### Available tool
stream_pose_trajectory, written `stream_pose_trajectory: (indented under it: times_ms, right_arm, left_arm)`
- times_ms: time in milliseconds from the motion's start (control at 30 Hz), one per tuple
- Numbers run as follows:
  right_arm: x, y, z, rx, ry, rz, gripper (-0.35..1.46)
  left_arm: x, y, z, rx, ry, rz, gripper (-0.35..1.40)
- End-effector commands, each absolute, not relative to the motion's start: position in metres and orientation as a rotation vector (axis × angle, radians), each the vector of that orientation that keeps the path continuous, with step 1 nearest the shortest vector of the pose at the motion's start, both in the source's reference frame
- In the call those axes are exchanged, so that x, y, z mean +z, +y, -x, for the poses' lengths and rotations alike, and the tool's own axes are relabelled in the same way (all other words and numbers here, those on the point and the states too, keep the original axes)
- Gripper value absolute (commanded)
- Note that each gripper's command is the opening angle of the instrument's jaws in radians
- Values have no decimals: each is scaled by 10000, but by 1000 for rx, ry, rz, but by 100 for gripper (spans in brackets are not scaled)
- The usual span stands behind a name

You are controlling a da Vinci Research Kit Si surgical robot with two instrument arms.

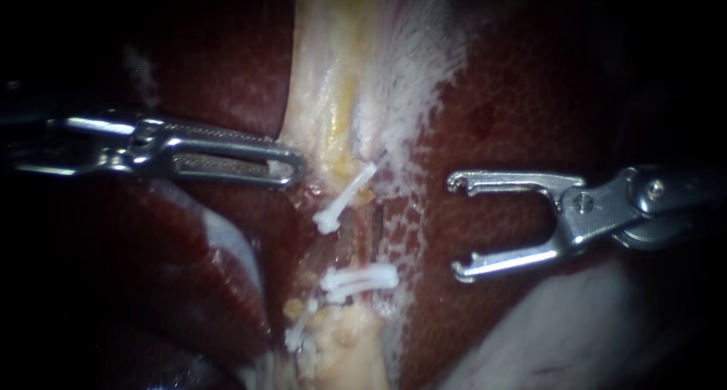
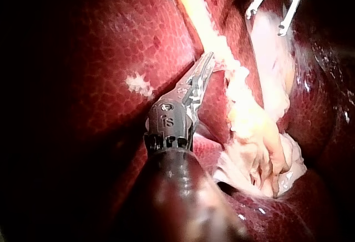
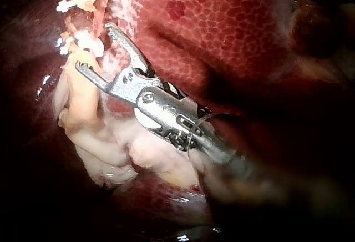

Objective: Going back second clip right tube

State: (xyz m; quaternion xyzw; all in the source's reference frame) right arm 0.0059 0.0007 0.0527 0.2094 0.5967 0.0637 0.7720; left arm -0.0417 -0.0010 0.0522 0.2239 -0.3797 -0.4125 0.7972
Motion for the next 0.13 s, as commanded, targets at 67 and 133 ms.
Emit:
stream_pose_trajectory:
  times_ms: [67, 133]
  right_arm:
    - [527, 7, -58, 138, 1293, -454, 60]
    - [527, 7, -59, 138, 1293, -454, 60]
  left_arm:
    - [523, -10, 417, -887, -816, -481, -35]
    - [523, -10, 417, -887, -816, -481, -35]
